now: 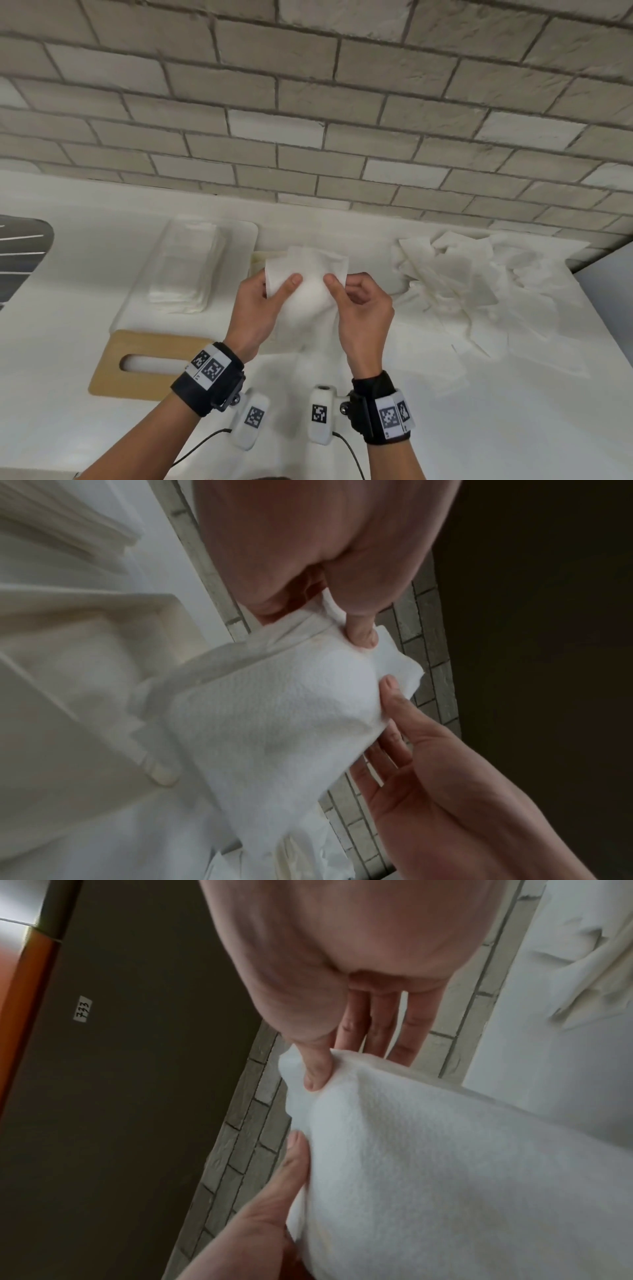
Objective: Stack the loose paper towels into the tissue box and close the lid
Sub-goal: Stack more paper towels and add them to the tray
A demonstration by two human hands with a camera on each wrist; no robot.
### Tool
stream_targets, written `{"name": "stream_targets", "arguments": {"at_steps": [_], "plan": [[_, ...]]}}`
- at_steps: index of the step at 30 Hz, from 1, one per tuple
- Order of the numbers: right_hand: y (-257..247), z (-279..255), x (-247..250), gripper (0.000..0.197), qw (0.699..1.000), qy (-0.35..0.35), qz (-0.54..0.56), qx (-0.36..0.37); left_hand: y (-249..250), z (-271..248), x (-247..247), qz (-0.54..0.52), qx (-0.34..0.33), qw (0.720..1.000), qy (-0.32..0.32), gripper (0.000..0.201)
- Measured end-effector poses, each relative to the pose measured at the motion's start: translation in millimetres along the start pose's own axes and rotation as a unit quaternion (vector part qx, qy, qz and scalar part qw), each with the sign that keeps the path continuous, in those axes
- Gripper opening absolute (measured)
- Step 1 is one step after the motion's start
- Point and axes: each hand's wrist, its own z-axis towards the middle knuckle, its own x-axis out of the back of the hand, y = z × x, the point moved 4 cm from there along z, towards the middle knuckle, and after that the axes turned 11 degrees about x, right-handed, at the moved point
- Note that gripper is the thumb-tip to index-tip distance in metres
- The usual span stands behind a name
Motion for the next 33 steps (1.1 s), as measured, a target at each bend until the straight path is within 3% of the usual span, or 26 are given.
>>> {"name": "stream_targets", "arguments": {"at_steps": [5, 8, 10, 12, 14, 16, 20, 22, 26, 33], "plan": [[-8.2, -2.4, -8.9, 0.026, 0.999, -0.033, 0.029, -0.017, -2.6, 16.4, 21.1, -0.014, 0.008, 1.000, 0.009, 0.020], [-19.8, -5.1, -8.2, 0.032, 0.995, -0.078, 0.066, -0.016, 0.4, 23.4, 30.2, 0.000, -0.046, 0.999, 0.026, 0.054], [-23.3, -5.0, -10.4, 0.028, 0.989, -0.112, 0.090, -0.026, 6.4, 25.1, 30.5, 0.029, -0.072, 0.997, 0.022, 0.055], [-22.1, -2.6, -15.2, 0.039, 0.991, -0.117, 0.063, -0.024, 10.3, 28.5, 26.1, 0.042, -0.031, 0.999, -0.009, 0.037], [-23.3, 0.3, -20.7, 0.043, 0.993, -0.113, 0.026, -0.015, 13.4, 24.2, 15.6, -0.035, 0.062, 0.995, -0.071, 0.033], [-27.1, 1.6, -23.7, 0.037, 0.991, -0.126, 0.033, -0.015, 15.6, 20.8, 8.6, -0.079, 0.114, 0.984, -0.114, 0.046], [-36.9, -3.4, -25.3, 0.018, 0.985, -0.162, 0.060, 0.002, 17.4, 19.0, 2.7, -0.107, 0.128, 0.970, -0.174, 0.076], [-30.8, -0.9, -24.9, 0.005, 0.991, -0.134, 0.002, 0.026, 21.5, 18.3, 2.9, -0.116, 0.103, 0.974, -0.165, 0.067], [-20.4, 1.3, -21.0, 0.014, 0.993, -0.069, -0.085, 0.046, 24.1, 23.1, 3.0, -0.057, 0.023, 0.993, -0.102, 0.027], [-10.0, -6.7, -25.0, 0.019, 0.997, 0.036, -0.066, 0.036, 22.5, 28.8, -0.2, -0.005, -0.021, 0.998, -0.060, 0.015]]}}
